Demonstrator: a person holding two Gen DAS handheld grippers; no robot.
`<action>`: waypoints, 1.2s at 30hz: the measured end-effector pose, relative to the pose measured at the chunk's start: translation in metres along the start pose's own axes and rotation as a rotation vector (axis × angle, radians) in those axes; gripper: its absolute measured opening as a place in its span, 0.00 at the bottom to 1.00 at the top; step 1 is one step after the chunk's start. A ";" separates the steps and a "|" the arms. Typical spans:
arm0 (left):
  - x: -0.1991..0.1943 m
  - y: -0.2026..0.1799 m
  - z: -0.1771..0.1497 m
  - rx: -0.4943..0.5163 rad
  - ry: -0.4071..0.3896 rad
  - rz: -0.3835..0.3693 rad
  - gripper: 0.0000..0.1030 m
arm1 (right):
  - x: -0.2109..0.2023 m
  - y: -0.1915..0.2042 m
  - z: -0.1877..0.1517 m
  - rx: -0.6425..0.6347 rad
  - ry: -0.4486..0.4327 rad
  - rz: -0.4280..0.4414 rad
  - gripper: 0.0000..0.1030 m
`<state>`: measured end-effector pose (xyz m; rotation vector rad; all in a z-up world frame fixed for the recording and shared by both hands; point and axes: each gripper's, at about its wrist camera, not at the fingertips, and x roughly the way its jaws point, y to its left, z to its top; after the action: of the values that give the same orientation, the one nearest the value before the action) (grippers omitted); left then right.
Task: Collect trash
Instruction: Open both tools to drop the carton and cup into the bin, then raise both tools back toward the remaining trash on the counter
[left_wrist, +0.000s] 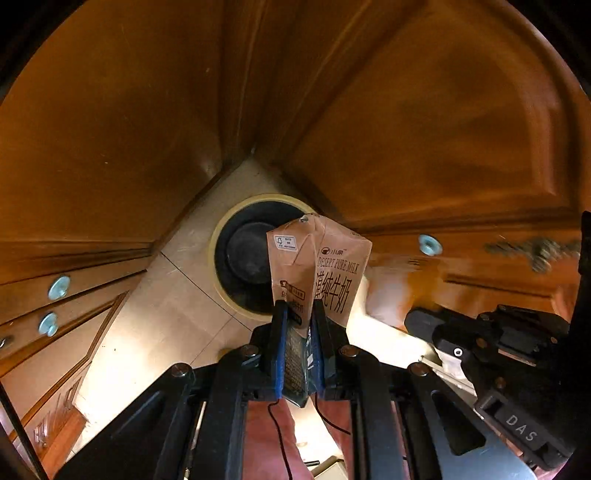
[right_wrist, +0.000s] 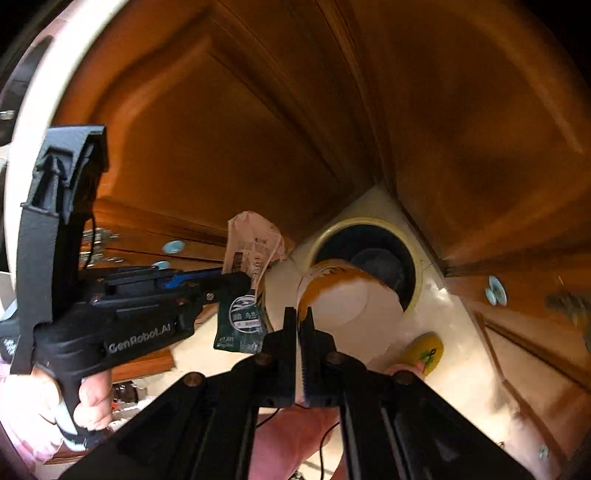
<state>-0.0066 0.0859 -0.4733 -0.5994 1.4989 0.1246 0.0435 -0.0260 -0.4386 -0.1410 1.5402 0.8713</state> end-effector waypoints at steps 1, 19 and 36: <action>0.008 0.002 0.004 -0.004 0.008 0.009 0.20 | 0.008 -0.003 0.000 0.001 0.013 -0.001 0.02; -0.027 0.001 -0.010 0.010 -0.111 0.167 0.69 | 0.005 0.002 0.000 0.016 0.060 -0.028 0.24; -0.132 -0.064 -0.047 0.137 -0.196 0.181 0.69 | -0.112 0.018 -0.033 0.081 -0.125 -0.052 0.24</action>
<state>-0.0335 0.0472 -0.3265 -0.3311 1.3570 0.2131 0.0288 -0.0776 -0.3338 -0.0662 1.4461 0.7619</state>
